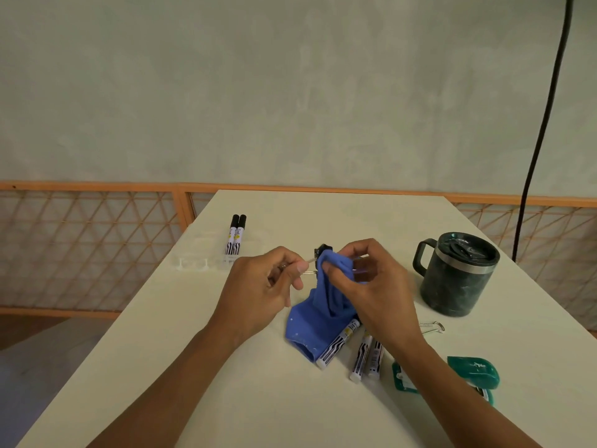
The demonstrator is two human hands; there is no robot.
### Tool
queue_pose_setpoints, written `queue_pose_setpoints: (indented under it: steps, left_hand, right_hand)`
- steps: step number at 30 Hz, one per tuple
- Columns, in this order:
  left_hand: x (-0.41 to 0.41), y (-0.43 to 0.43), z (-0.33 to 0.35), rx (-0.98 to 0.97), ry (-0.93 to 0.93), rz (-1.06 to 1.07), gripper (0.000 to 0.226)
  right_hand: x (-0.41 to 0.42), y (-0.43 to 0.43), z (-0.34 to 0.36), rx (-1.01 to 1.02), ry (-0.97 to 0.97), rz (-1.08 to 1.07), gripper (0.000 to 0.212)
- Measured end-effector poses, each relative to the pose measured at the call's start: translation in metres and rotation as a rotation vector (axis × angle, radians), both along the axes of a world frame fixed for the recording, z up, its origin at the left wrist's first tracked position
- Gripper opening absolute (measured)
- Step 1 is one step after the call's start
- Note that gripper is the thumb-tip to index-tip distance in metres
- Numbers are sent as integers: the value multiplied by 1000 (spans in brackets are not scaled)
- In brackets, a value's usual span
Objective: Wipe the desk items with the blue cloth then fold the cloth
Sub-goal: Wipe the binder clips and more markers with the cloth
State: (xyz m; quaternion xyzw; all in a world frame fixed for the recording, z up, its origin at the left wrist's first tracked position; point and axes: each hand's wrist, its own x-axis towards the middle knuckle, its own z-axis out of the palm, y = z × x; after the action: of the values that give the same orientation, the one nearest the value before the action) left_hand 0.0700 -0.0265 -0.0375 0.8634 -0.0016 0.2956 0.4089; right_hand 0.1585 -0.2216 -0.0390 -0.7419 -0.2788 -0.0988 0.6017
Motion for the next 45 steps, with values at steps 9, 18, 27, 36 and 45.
queue_pose_setpoints:
  steps: [9, 18, 27, 36, 45]
  left_hand:
    - [-2, 0, 4, -11, 46, -45, 13]
    - [-2, 0, 4, -37, 62, -52, 15]
    - [-2, 13, 11, -189, -9, 39, 14]
    - [2, 17, 3, -77, -16, 36, 9]
    - [6, 8, -7, -137, -40, 35, 4]
  right_hand:
    - [-3, 0, 4, 42, 1, 2, 20]
    - [-2, -2, 3, 25, -8, 8, 19]
    - [3, -2, -6, -72, -7, 35, 19]
    - [8, -12, 8, 85, 72, 48, 20]
    - [9, -12, 5, 85, 36, 22, 24]
